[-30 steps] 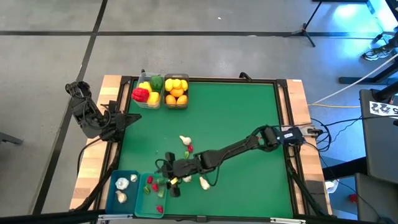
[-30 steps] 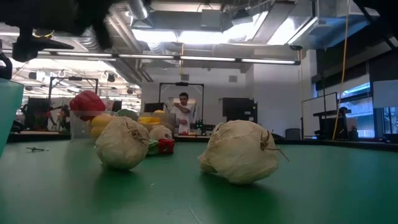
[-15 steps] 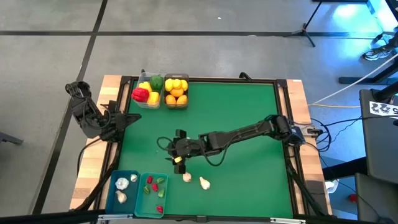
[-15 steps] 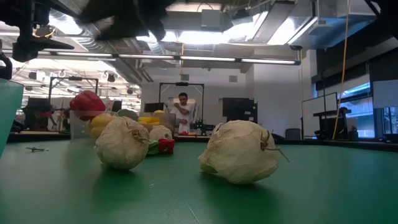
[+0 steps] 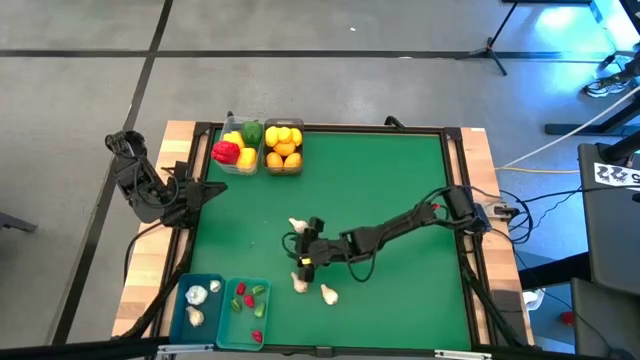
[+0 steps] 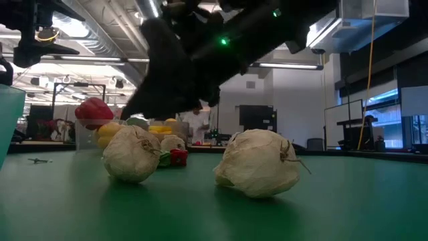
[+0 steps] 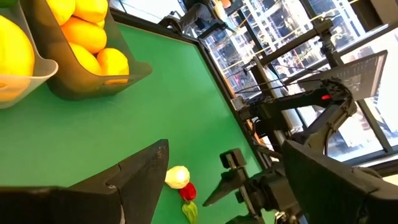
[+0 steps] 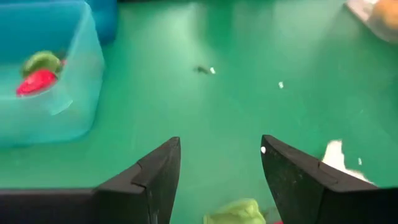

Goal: Sort produce into baskets
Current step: Put the green chili pepper into the green bin

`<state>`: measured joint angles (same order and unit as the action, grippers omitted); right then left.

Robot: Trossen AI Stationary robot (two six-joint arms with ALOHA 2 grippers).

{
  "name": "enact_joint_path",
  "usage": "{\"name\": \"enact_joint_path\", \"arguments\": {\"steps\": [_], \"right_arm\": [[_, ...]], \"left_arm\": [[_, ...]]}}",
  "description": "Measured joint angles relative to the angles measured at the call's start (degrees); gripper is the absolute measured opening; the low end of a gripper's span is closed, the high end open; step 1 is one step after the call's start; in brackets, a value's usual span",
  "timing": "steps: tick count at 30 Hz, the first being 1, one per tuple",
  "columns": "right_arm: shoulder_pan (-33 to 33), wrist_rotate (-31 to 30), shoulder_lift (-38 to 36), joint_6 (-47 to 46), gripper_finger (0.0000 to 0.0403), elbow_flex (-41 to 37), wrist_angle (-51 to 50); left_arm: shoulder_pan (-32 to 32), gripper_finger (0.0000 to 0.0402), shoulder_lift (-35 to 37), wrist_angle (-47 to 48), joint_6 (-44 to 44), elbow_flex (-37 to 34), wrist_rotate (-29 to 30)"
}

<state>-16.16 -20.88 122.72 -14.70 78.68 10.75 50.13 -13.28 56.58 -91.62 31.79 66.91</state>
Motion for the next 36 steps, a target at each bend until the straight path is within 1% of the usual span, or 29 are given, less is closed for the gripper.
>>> {"name": "enact_joint_path", "arguments": {"steps": [4, 9, 13, 18, 21, 24, 30, 36], "right_arm": [[0.3, 2.0, 1.4, -1.4, 0.0215, -1.4, -1.4], [0.2, 5.1, 3.7, -1.6, 0.0216, -1.2, 0.8], [0.1, 3.8, 4.6, -2.7, 0.0227, -1.1, 0.0], [0.1, 1.3, 4.8, -3.8, 0.0251, -1.1, -2.0], [0.1, 1.0, 4.6, -3.8, 0.0264, -1.1, -2.6], [0.1, 1.1, 4.5, -4.8, 0.0267, -1.1, -3.2], [0.0, 0.9, 4.3, -7.7, 0.0248, -1.0, -6.0], [-0.1, 0.0, 4.3, -8.0, 0.0207, -1.1, -6.1]], "left_arm": [[0.0, 0.0306, 0.0, 0.0, 0.0, 0.0, 0.0], [0.0, 0.0306, 0.0, 0.1, 0.0, 0.0, 0.9], [0.0, 0.0306, 0.0, 0.3, 0.0, 0.0, 1.3], [0.0, 0.0306, 0.0, 0.3, 0.0, 0.0, 1.4], [0.0, 0.0306, 0.0, 0.3, -0.1, 0.0, 1.4], [0.0, 0.0306, 0.0, 0.3, -0.1, 0.0, 1.4], [0.0, 0.0306, 0.0, 0.3, -0.1, 0.0, 1.5], [0.0, 0.0306, 0.0, 0.3, -1.2, 0.0, 1.5]]}}
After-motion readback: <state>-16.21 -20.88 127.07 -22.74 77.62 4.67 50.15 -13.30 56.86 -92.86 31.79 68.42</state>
